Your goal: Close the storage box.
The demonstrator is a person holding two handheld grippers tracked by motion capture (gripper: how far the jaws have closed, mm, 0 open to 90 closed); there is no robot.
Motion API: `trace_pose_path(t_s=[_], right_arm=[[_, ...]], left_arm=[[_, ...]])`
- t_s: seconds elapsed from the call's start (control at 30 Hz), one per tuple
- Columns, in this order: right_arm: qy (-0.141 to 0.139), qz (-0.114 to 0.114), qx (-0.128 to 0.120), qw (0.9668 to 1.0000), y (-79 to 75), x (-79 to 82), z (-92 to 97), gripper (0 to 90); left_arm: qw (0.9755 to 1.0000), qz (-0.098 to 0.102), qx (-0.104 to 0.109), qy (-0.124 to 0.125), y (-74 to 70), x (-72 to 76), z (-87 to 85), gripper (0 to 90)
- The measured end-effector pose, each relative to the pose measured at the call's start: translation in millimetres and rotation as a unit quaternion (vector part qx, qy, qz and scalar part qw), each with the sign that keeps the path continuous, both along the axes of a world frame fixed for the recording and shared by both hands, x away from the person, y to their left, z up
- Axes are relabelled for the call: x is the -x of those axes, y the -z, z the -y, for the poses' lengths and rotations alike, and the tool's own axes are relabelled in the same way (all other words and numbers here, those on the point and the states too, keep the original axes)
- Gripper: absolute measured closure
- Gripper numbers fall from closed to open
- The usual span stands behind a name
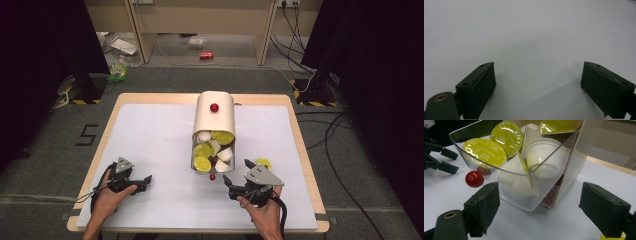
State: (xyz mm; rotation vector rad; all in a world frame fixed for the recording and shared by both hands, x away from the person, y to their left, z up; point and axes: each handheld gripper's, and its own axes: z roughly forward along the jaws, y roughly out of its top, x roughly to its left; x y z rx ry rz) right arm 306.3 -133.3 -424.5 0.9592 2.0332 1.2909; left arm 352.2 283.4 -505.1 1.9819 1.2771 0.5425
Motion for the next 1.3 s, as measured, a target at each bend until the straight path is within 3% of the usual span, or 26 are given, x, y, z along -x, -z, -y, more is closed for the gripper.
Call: trace_pose_path(t_s=[0.2, 1.3], right_arm=[[0.005, 0.006, -0.017, 0.9998, -4.7, -4.9, 0.5, 17.8], [0.014, 0.002, -0.021, 0.9997, -5.5, -29.4, -5.9, 14.9]], left_arm=[[1.0000, 0.000, 0.000, 0.000, 0.0, 0.0, 0.0, 11.7], [1.0000, 0.001, 0.001, -0.001, 0.1, 0.0, 0.1, 11.8]])
